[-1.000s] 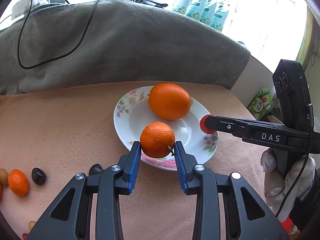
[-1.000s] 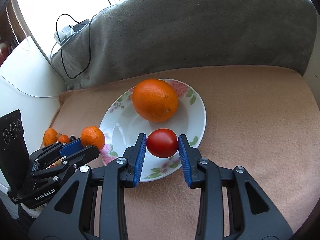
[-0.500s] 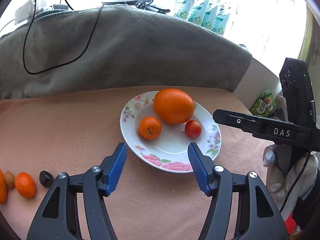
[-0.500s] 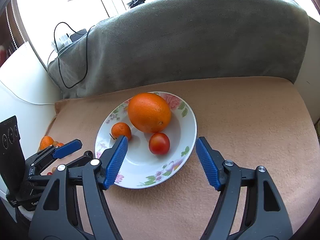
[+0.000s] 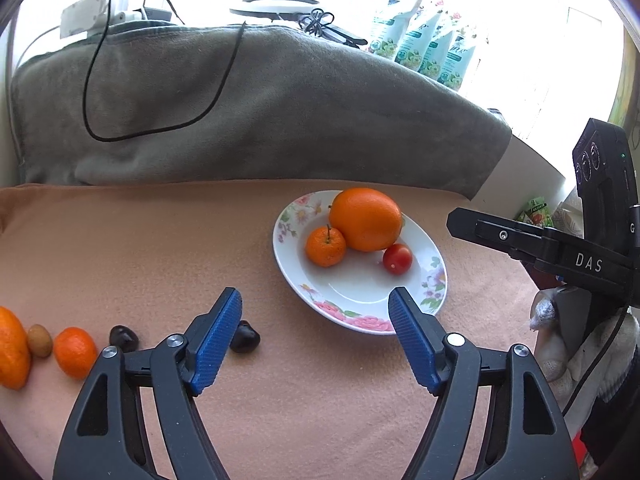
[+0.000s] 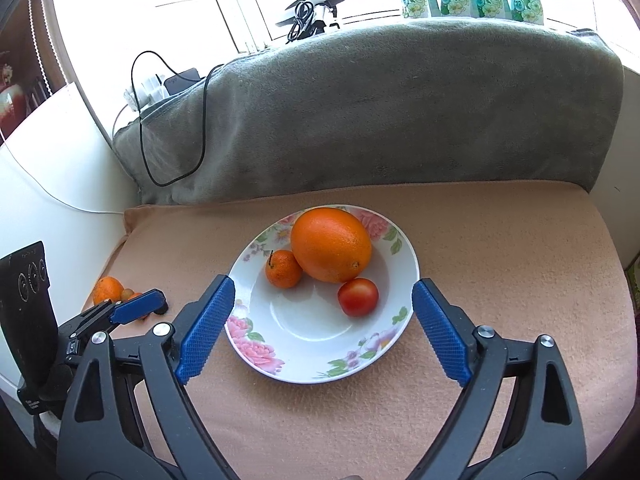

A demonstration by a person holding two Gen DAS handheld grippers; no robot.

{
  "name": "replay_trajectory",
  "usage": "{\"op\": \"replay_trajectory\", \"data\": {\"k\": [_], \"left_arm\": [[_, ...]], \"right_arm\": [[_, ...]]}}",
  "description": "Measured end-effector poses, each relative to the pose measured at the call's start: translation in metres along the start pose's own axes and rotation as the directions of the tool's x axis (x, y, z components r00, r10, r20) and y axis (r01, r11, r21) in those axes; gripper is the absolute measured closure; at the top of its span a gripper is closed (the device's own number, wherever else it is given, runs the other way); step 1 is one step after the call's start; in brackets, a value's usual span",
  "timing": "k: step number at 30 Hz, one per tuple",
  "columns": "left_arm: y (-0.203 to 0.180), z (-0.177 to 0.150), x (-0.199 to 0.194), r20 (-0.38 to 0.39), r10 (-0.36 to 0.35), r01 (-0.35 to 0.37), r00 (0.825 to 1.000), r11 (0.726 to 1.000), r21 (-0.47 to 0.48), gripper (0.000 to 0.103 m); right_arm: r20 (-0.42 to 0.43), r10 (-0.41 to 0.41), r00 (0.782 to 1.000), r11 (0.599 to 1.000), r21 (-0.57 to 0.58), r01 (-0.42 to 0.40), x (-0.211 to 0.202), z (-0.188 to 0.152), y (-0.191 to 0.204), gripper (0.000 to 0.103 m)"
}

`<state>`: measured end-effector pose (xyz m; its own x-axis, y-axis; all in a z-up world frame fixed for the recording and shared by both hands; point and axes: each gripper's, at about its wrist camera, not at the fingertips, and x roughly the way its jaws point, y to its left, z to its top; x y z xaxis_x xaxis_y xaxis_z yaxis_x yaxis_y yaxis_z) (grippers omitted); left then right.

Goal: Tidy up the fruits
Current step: 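Move the right tool to the big mottled orange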

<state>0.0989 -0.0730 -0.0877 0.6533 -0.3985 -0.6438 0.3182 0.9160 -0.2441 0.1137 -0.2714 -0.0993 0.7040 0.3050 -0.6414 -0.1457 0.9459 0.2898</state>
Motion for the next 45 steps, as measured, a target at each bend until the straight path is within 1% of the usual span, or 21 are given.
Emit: {"op": "replay_trajectory", "data": {"k": [7,13,16,20,27,31,36,39,45], "left_arm": [[0.037,-0.004,-0.032,0.044,0.056,-0.053,0.997,0.997,-0.06,0.027],[0.081,-0.015,-0.063,0.076,0.136,-0.126,0.988,0.984,-0.125,0.027],[0.107,-0.023,-0.079,0.083,0.182,-0.166,0.98,0.971,-0.172,0.027],[0.14,-0.037,-0.097,0.08,0.251,-0.228,0.965,0.948,-0.224,0.027],[0.185,-0.067,-0.116,0.052,0.315,-0.283,0.948,0.905,-0.318,0.027],[0.205,-0.081,-0.119,0.037,0.327,-0.293,0.944,0.888,-0.355,0.027],[0.221,-0.094,-0.116,0.022,0.315,-0.282,0.949,0.876,-0.391,0.027],[0.229,-0.098,-0.112,0.018,0.297,-0.264,0.955,0.873,-0.41,0.027],[0.237,-0.1,-0.107,0.012,0.265,-0.236,0.964,0.876,-0.421,0.027]], "right_arm": [[-0.017,0.031,0.999,0.998,-0.046,-0.032,0.005,0.005,0.031,0.01],[-0.042,0.06,0.997,0.995,-0.083,-0.063,0.018,0.009,0.062,0.01],[-0.048,0.066,0.997,0.991,-0.113,-0.071,0.025,0.011,0.079,0.01],[-0.07,0.099,0.993,0.985,-0.137,-0.108,0.037,0.014,0.102,0.01],[-0.123,0.157,0.98,0.972,-0.157,-0.175,0.062,0.017,0.143,0.01],[-0.159,0.187,0.969,0.962,-0.17,-0.213,0.079,0.02,0.168,0.01],[-0.214,0.229,0.95,0.943,-0.194,-0.271,0.101,0.02,0.202,0.01],[-0.256,0.25,0.934,0.931,-0.203,-0.305,0.117,0.019,0.222,0.01],[-0.331,0.287,0.899,0.903,-0.219,-0.369,0.144,0.014,0.258,0.01]]}}
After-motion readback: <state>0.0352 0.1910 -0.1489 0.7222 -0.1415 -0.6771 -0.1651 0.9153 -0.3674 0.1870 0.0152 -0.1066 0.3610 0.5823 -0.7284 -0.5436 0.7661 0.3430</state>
